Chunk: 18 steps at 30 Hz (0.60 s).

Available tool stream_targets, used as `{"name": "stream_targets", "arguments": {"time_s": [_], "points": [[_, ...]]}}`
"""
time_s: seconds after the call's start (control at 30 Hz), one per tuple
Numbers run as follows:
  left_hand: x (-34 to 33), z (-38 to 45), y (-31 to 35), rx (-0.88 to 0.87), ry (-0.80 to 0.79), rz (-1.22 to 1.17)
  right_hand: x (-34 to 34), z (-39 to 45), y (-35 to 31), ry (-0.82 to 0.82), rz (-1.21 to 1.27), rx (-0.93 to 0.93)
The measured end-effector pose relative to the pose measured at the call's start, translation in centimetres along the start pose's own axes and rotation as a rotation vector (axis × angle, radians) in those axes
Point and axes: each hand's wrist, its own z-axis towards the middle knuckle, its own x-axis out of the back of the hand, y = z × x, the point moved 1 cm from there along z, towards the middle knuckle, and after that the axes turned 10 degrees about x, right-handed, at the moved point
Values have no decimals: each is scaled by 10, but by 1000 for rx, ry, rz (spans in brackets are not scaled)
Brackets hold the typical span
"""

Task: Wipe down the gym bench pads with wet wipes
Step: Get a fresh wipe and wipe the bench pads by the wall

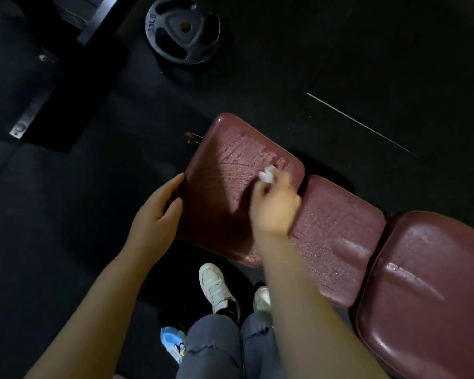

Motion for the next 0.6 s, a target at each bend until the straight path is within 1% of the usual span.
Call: {"name": "stream_targets", "arguments": {"time_s": [0.07,0.1,0.13,0.17,0.2,0.23,0.33,0.4,0.43,0.47,0.5,0.53,0.6], "points": [[3,3,1,17,-2,-3,-21,9,-50,-52,143,229],[4,4,2,25,-9,1,-28,16,-68,-93,154,366],[4,5,3,30,-14,3,-31,26,-76,-131,140,460],[5,5,4,34,-17,1,-29,35,-70,-141,94,489],[6,5,6,40,-21,-5,-24,41,-52,-129,24,453],[7,5,8,45,-26,-8,-15,44,-26,-100,-45,369],[8,4,12,49,-23,9,16,26,48,12,-138,14],[8,5,11,53,-20,18,14,17,59,38,-119,-144],[8,6,10,52,-24,24,9,19,51,52,-80,-183],[8,5,9,51,-32,28,4,26,38,80,-23,-179],[8,5,8,48,-41,29,-2,36,20,108,34,-117],[8,6,7,41,-45,30,-9,46,-3,109,77,-14],[9,8,5,25,-38,28,-24,61,-51,5,119,269]]}}
